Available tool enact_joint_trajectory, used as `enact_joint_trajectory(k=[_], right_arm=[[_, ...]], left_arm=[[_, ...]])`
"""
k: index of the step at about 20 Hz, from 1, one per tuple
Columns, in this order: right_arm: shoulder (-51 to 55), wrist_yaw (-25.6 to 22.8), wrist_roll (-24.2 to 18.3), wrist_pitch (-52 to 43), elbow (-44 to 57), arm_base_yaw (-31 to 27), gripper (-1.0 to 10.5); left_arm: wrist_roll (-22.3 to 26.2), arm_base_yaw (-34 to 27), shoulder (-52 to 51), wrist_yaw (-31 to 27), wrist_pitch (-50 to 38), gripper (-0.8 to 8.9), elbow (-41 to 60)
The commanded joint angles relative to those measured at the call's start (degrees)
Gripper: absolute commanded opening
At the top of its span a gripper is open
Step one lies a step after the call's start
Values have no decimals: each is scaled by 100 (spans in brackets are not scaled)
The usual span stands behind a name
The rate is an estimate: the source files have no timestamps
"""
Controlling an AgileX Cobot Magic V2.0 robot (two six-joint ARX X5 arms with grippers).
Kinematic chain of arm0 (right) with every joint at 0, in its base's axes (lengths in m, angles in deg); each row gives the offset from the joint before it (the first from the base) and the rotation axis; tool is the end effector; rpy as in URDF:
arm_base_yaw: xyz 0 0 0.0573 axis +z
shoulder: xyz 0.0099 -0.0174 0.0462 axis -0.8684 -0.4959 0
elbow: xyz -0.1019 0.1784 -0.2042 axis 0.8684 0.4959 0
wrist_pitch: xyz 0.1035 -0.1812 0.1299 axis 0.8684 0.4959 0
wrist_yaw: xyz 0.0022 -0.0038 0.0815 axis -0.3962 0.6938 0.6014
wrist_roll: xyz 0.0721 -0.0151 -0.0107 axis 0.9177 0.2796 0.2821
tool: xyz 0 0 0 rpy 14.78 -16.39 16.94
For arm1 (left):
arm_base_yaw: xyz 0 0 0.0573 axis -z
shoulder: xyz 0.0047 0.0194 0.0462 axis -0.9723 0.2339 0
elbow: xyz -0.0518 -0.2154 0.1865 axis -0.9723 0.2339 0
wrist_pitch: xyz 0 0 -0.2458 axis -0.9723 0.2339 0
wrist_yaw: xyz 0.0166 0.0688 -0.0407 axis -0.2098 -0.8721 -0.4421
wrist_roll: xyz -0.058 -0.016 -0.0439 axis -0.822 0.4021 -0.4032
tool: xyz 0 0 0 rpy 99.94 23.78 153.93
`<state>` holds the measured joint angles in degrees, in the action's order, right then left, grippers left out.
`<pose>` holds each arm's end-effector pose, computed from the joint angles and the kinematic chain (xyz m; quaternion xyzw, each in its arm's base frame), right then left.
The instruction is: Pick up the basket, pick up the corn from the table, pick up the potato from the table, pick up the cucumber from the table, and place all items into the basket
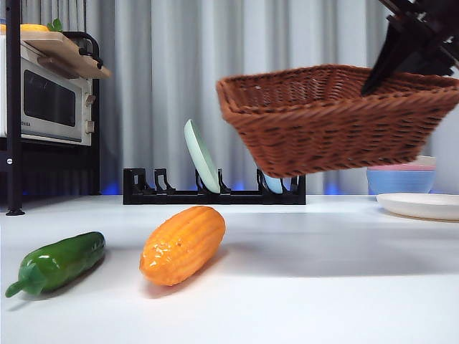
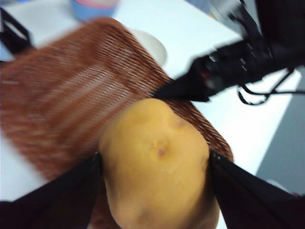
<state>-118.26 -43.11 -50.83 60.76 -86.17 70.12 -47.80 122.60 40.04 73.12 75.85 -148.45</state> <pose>0.2674 0.0728 0.3031 0.1658 0.3724 0.2441 0.8799 0.2083 -0.2314 0.4012 0.0170 0.2901 -0.4305 0.8545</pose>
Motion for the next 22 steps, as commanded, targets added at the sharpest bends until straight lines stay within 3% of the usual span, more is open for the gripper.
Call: enact_joint_trajectory(k=[1, 4, 10, 11, 13, 14, 22], right_arm=[[20, 87, 201, -212, -11, 181, -15], [20, 87, 225, -208, -11, 319, -15], [20, 90, 243, -127, -11, 376, -15], [20, 87, 243, -98, -11, 376, -15], [20, 87, 243, -85, -11, 376, -15], [22, 90, 243, -85, -11, 376, -15], [22, 87, 240, -48, -11, 374, -15]], left_arm=[[-17, 422, 354, -483, -127, -8, 61], [2, 787, 898, -966, -146, -8, 61], [2, 903, 1473, -986, -138, 38, 61], [0, 903, 1473, -986, -166, 130, 61], [-2, 903, 1473, -984, -240, 416, 61], [-2, 901, 1473, -984, -243, 475, 61], [0, 885, 1110, -986, -212, 475, 59]])
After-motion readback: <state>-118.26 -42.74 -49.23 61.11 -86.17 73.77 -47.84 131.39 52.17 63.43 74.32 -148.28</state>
